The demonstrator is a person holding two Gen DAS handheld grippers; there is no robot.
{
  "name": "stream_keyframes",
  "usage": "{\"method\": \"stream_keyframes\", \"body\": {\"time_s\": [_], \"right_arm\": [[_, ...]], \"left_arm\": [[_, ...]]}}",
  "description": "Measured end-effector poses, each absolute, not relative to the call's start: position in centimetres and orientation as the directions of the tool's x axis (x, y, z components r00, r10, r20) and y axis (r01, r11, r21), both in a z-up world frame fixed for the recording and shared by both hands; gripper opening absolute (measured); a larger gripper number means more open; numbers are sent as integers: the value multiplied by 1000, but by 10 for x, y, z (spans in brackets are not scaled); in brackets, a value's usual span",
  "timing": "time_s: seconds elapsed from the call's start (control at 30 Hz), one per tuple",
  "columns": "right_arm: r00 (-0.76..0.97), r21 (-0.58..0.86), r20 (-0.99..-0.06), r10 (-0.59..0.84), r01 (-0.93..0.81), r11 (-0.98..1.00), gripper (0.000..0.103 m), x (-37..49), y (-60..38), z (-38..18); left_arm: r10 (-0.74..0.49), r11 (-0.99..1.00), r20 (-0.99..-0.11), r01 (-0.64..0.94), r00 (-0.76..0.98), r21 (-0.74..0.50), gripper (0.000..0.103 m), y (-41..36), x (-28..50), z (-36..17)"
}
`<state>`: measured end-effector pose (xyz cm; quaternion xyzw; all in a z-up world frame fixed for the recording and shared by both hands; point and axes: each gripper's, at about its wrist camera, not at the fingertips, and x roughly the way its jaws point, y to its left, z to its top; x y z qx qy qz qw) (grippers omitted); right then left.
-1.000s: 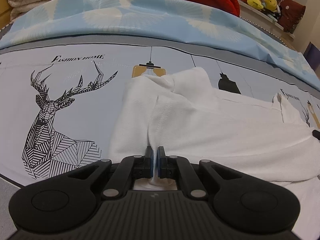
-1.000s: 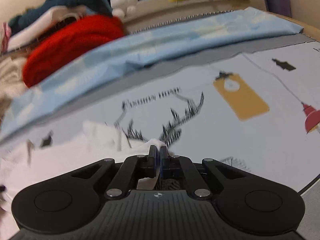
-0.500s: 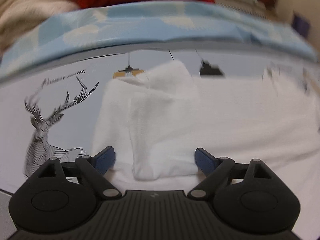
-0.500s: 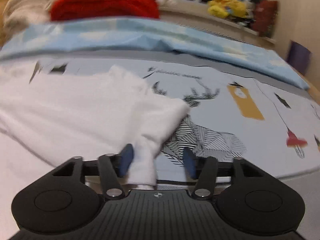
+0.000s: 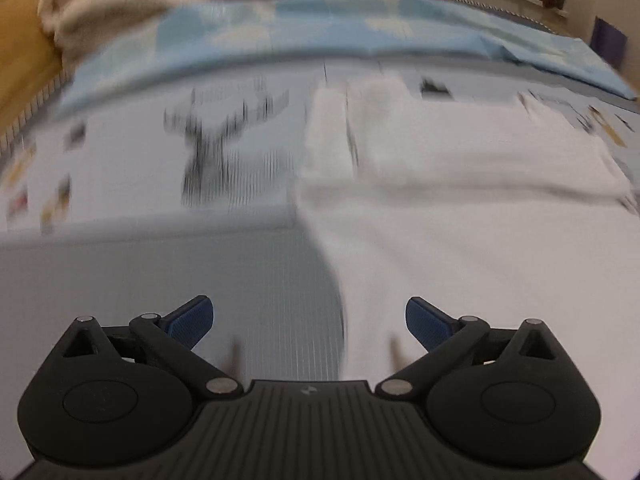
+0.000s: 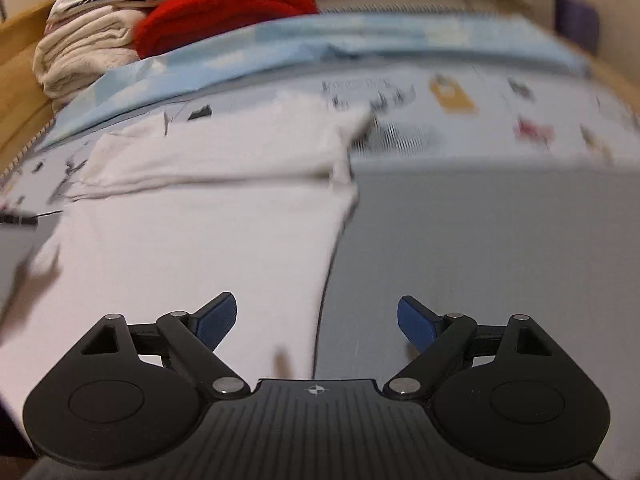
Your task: Fold small clothes
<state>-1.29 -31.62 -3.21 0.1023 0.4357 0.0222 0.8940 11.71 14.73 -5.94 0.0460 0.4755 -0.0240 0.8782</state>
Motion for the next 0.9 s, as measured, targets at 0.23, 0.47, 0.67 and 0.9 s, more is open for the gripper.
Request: {"method": "stream_keyframes", "body": {"time_s": [0.23, 0.47, 0.67, 0.9], "right_arm": [[506, 308, -835, 218, 100, 946, 89, -68, -312, -62], [501, 243, -838, 215, -11, 970, 90, -96, -278, -67], [550, 248, -815, 183, 46, 968, 6, -119, -284, -64], [575, 368, -789, 218, 158, 916, 5, -158, -304, -37]], "left_arm": [[-73, 997, -923, 53, 379, -57, 102, 176, 46, -98], [-176, 977, -907, 177, 382, -115, 98, 157, 2, -96], [-235, 972, -887, 93, 398, -216, 7, 174, -12, -89], [-338, 941, -834, 144, 436, -306, 6, 171, -76, -56]]}}
